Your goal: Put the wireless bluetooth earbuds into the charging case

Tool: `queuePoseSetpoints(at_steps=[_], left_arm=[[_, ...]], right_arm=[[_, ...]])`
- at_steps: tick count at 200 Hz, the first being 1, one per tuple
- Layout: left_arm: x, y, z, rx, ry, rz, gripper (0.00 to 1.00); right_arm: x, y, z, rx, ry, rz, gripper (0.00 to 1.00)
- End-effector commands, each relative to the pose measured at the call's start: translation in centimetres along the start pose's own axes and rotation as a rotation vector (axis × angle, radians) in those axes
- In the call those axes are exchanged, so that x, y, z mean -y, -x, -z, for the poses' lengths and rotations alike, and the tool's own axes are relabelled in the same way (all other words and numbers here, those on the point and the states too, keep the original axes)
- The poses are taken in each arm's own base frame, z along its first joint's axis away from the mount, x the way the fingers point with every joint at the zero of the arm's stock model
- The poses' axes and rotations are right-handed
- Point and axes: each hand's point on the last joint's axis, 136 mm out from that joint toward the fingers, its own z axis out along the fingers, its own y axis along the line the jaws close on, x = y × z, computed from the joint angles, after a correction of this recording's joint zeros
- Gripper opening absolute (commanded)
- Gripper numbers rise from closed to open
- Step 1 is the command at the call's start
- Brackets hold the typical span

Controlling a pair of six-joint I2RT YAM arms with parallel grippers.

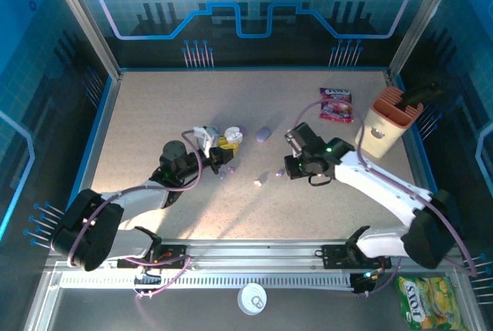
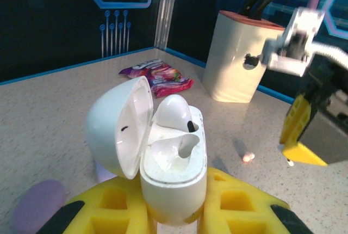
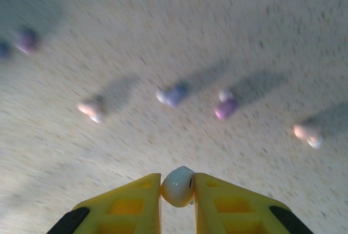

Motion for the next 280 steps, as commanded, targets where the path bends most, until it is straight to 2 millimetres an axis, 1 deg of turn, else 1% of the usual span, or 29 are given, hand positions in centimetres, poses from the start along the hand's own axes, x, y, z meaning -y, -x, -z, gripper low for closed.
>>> queuePoseSetpoints(at_steps=[1,26,33,37,63,86,103,117,168,191,249,280], left_arm=[[0.5,2.0,-1.7,0.072,0.024,-0.07,0.1],[2.1,1.9,-3.9,0.07,0.021,-0.115,0.1],[2.4,1.8,-4.5,0.066,0.026,-0.127,0.1],[2.5,1.7,-4.8,0.063,0.03,-0.131,0.1],[3.5,1.4,-6.7,0.059,0.05,-0.16,0.1],[4.6,2.1,-7.6,0.104,0.05,-0.155,0.1],[5.1,1.8,-8.5,0.093,0.052,-0.152,0.1],[5.5,1.6,-9.0,0.086,0.051,-0.156,0.1],[5.9,1.0,-10.0,0.055,0.073,-0.165,0.1],[6.0,0.9,-10.2,0.051,0.073,-0.172,0.1],[5.7,0.1,-10.4,0.027,0.084,-0.176,0.1],[5.7,-0.2,-10.4,0.021,0.081,-0.177,0.1]], right_arm=[[-2.1,3.5,2.1,0.175,0.192,-0.1,0.19],[-2.6,5.7,4.2,0.301,0.33,-0.166,0.19],[-2.9,6.7,5.3,0.345,0.378,-0.182,0.19],[-2.8,6.4,4.9,0.341,0.389,-0.191,0.19],[-3.0,7.8,6.6,0.428,0.476,-0.219,0.19],[-3.3,8.7,7.8,0.475,0.532,-0.223,0.19],[-3.7,9.4,8.4,0.495,0.556,-0.218,0.19],[-3.9,9.7,8.5,0.496,0.567,-0.215,0.19],[-4.4,10.2,8.1,0.478,0.582,-0.205,0.19],[-4.5,10.3,8.0,0.476,0.585,-0.205,0.19],[-4.6,10.7,8.9,0.496,0.594,-0.195,0.19],[-4.6,10.6,8.4,0.483,0.584,-0.192,0.19]])
